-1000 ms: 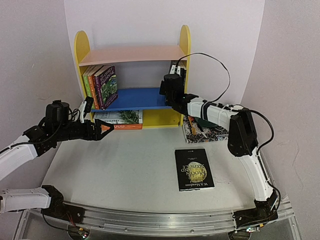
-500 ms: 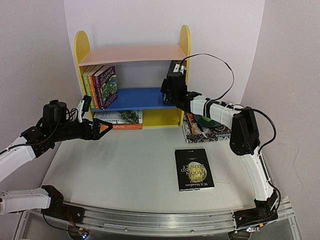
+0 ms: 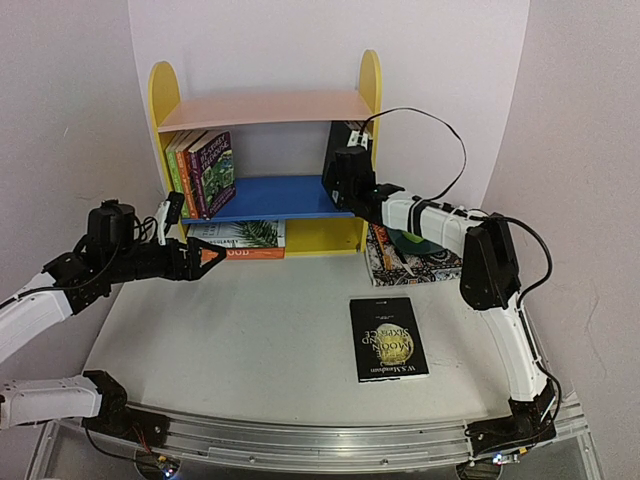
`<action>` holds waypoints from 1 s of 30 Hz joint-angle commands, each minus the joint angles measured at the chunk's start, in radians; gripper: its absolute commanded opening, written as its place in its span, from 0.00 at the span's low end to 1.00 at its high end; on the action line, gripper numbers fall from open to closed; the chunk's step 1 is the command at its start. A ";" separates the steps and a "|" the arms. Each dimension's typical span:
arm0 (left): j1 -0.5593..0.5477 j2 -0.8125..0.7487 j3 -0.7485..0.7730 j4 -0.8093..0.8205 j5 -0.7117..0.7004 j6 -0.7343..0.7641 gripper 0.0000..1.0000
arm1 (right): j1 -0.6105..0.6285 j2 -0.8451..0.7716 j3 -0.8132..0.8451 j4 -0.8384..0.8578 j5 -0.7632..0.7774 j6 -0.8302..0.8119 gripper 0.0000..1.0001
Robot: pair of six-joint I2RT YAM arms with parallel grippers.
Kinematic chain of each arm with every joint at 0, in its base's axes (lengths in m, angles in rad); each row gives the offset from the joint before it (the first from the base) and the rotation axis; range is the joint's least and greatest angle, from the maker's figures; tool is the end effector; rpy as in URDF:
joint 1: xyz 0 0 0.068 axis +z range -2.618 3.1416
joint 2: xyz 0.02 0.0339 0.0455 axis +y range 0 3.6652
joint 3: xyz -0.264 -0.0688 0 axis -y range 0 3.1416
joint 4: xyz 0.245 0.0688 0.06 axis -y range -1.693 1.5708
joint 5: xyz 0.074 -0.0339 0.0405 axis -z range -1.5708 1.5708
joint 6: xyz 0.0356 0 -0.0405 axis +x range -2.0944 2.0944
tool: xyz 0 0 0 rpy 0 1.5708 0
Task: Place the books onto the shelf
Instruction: Adjust the book at the book pile on the shelf.
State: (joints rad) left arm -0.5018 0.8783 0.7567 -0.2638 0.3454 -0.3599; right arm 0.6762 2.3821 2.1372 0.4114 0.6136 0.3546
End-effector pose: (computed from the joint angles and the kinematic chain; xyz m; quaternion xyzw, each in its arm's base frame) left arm 0.1709 -0.1075 0.3061 0.1537 0.8082 -0.3593 0.4405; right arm 0.4538 0.3378 0.3112 0.1290 0.6447 0.1890 0.7294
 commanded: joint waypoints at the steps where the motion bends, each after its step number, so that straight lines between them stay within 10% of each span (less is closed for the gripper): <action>1: 0.005 0.004 0.026 0.032 0.013 0.002 0.98 | -0.033 -0.022 -0.014 -0.010 0.050 0.011 0.33; 30: 0.005 0.028 0.039 0.034 0.026 0.001 0.98 | 0.011 -0.131 -0.199 0.039 0.146 -0.035 0.55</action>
State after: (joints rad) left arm -0.5018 0.8997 0.7567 -0.2638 0.3603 -0.3599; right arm 0.7078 2.3611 1.9705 0.4187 0.6693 0.2955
